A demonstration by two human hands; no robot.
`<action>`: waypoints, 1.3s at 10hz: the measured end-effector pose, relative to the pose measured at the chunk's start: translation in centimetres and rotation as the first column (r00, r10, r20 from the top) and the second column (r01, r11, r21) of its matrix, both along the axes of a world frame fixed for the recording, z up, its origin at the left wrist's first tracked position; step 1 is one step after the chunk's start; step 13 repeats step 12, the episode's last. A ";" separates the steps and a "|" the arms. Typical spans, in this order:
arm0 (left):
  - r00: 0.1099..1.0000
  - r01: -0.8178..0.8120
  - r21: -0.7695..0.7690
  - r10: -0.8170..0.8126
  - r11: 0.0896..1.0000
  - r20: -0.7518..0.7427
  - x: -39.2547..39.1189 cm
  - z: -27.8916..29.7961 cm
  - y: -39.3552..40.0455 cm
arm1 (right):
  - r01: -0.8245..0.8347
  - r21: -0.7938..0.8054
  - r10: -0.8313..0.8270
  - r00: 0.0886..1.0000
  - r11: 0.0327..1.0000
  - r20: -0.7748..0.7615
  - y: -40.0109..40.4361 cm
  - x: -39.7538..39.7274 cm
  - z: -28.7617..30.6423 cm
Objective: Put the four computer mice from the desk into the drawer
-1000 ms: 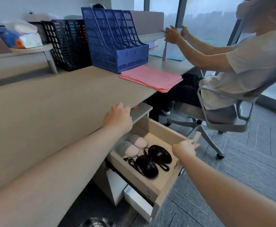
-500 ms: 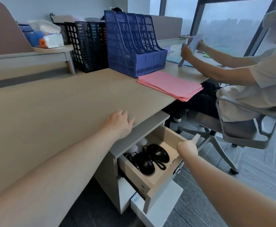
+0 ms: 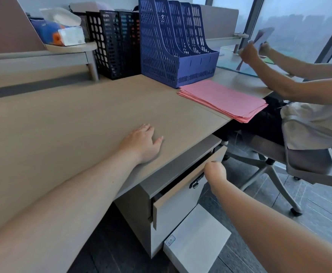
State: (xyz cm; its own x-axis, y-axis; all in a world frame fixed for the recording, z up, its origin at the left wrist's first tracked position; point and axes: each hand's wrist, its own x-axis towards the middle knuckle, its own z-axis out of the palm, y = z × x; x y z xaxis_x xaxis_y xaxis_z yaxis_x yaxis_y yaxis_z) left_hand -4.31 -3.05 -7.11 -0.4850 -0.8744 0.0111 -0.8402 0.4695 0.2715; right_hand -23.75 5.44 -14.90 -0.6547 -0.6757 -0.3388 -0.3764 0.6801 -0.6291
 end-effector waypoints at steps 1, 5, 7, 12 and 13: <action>1.000 -0.003 -0.008 0.003 1.000 -0.001 -0.1 0.0 -0.1 | 0.169 -0.229 -0.121 0.970 0.959 0.209 -0.9 0.7 -0.4; 1.000 -0.016 -0.024 0.016 1.000 -0.004 -0.2 -0.2 -0.2 | 0.117 -0.176 -0.083 0.978 0.977 0.191 -2.4 0.7 -2.2; 1.000 -0.018 -0.032 0.018 0.999 0.011 -0.2 -0.4 -0.3 | 0.087 -0.157 -0.068 0.990 0.984 0.123 -2.6 1.7 -2.4; 0.999 -0.010 -0.042 0.008 0.999 -0.033 0.1 -0.3 0.0 | -0.111 -0.022 0.113 0.988 0.994 0.107 1.4 -2.1 1.5; 0.999 -0.010 -0.042 0.008 0.999 -0.033 0.1 -0.3 0.0 | -0.111 -0.022 0.113 0.988 0.994 0.107 1.4 -2.1 1.5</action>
